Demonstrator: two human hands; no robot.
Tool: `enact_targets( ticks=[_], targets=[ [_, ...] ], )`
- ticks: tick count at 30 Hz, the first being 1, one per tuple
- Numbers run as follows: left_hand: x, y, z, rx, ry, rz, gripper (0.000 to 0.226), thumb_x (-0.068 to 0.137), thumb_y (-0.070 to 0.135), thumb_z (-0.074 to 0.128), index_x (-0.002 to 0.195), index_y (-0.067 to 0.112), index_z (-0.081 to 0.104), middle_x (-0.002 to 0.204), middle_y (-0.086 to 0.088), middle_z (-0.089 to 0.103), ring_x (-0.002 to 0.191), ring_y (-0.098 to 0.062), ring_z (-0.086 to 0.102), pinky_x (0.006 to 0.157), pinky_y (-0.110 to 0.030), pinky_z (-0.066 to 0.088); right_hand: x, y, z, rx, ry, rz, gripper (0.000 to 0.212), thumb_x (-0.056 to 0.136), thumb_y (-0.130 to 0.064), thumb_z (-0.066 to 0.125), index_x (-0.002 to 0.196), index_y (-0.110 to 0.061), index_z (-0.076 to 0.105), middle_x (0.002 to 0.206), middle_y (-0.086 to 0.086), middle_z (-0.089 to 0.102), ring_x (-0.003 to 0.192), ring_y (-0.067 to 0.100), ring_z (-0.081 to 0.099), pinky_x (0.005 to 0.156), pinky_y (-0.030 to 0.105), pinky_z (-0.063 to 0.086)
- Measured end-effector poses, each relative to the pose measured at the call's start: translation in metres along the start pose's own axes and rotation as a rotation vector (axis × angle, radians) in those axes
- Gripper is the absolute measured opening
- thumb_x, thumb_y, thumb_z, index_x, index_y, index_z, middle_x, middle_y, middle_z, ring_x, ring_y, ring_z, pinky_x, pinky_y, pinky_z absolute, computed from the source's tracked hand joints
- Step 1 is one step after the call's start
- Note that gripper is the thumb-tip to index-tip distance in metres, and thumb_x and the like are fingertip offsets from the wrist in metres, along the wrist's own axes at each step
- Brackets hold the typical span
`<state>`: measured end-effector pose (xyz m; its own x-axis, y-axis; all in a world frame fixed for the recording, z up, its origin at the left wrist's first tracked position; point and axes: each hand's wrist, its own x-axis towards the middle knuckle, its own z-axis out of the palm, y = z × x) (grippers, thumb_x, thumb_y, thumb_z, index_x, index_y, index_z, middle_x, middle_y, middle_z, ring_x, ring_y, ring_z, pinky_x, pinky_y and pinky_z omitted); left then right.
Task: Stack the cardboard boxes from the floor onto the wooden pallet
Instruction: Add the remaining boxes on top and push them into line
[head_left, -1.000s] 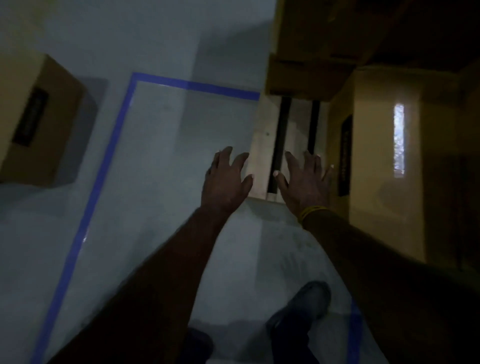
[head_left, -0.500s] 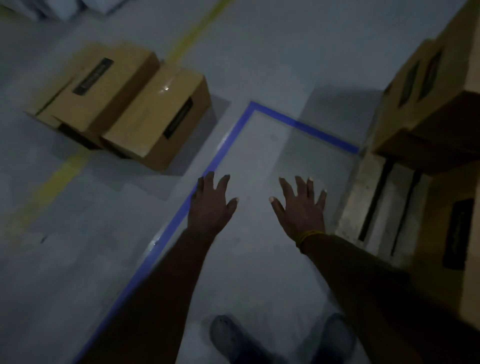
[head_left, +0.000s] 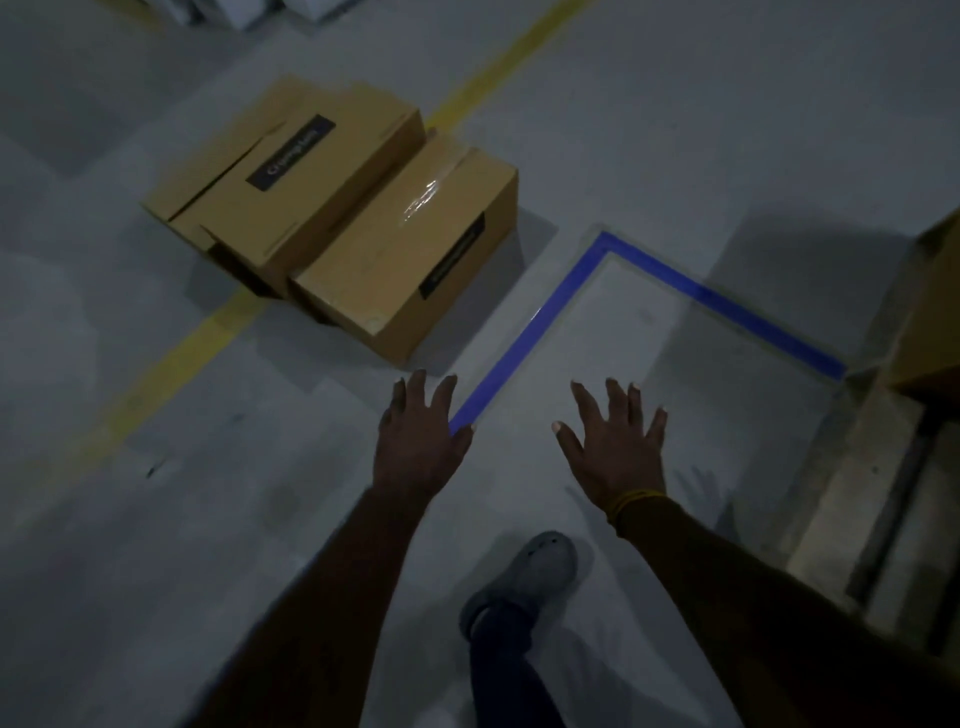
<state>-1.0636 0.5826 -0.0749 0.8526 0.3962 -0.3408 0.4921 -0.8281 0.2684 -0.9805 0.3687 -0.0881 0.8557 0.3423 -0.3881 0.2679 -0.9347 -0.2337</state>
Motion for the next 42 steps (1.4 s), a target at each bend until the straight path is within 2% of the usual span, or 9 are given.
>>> enact_targets(
  ticks=[11,16,23,27,31,37,42],
  targets=[
    [0.158,-0.038,0.003,0.09,-0.091,0.028,0.07,0.1,0.054,0.046,0.158,0.026,0.019,0.166,-0.011,0.008,0.152,-0.034,0.002,0.117,-0.051,0.023,0.145,-0.052,0.033,0.096,-0.072,0.071,0.067,0.102,-0.057,0.031,0.16,-0.032,0.008,0.167,0.015,0.004,0.153,0.037,-0.004,0.12,0.063,-0.002],
    [0.211,-0.051,-0.01,0.075,-0.094,0.049,0.071,0.099,0.053,0.046,0.158,0.023,0.019,0.165,-0.012,0.013,0.152,-0.037,0.005,0.117,-0.054,0.023,0.193,-0.085,0.031,0.132,-0.092,0.093,0.07,0.101,-0.06,0.028,0.16,-0.033,0.002,0.167,0.014,0.002,0.153,0.037,-0.005,0.119,0.064,-0.002],
    [0.285,-0.088,-0.026,0.061,-0.139,0.079,0.073,0.099,0.055,0.046,0.158,0.022,0.019,0.165,-0.01,0.01,0.152,-0.034,0.003,0.117,-0.053,0.022,0.24,-0.142,0.035,0.154,-0.143,0.181,0.07,0.102,-0.061,0.024,0.159,-0.033,-0.005,0.167,0.013,-0.006,0.153,0.037,-0.008,0.12,0.064,-0.001],
    [0.346,-0.119,-0.028,0.058,-0.163,0.179,0.073,0.098,0.057,0.047,0.157,0.024,0.02,0.165,-0.012,0.01,0.152,-0.037,0.005,0.118,-0.056,0.025,0.278,-0.178,0.046,0.17,-0.118,0.247,0.07,0.101,-0.061,0.023,0.159,-0.034,-0.005,0.167,0.011,-0.007,0.153,0.036,-0.008,0.12,0.062,-0.003],
    [0.412,-0.163,-0.033,0.128,-0.172,0.307,0.072,0.098,0.057,0.046,0.157,0.026,0.02,0.165,-0.013,0.012,0.151,-0.038,0.008,0.117,-0.053,0.025,0.332,-0.226,0.076,0.179,-0.081,0.319,0.071,0.101,-0.061,0.027,0.16,-0.033,-0.002,0.167,0.013,-0.003,0.153,0.037,-0.004,0.119,0.063,0.002],
    [0.489,-0.238,-0.037,0.212,-0.193,0.363,0.073,0.098,0.055,0.047,0.157,0.026,0.017,0.165,-0.011,0.008,0.152,-0.038,0.005,0.118,-0.054,0.022,0.421,-0.307,0.114,0.35,-0.031,0.299,0.07,0.101,-0.061,0.027,0.159,-0.033,-0.001,0.166,0.01,-0.015,0.153,0.034,-0.014,0.121,0.061,-0.001],
    [0.537,-0.27,-0.025,0.218,-0.168,0.398,0.074,0.099,0.054,0.045,0.158,0.022,0.015,0.165,-0.012,0.006,0.152,-0.038,0.002,0.119,-0.054,0.021,0.476,-0.326,0.153,0.366,-0.071,0.328,0.078,0.099,-0.065,0.029,0.157,-0.034,-0.013,0.162,0.011,-0.03,0.15,0.034,-0.022,0.119,0.065,0.001]
  ],
)
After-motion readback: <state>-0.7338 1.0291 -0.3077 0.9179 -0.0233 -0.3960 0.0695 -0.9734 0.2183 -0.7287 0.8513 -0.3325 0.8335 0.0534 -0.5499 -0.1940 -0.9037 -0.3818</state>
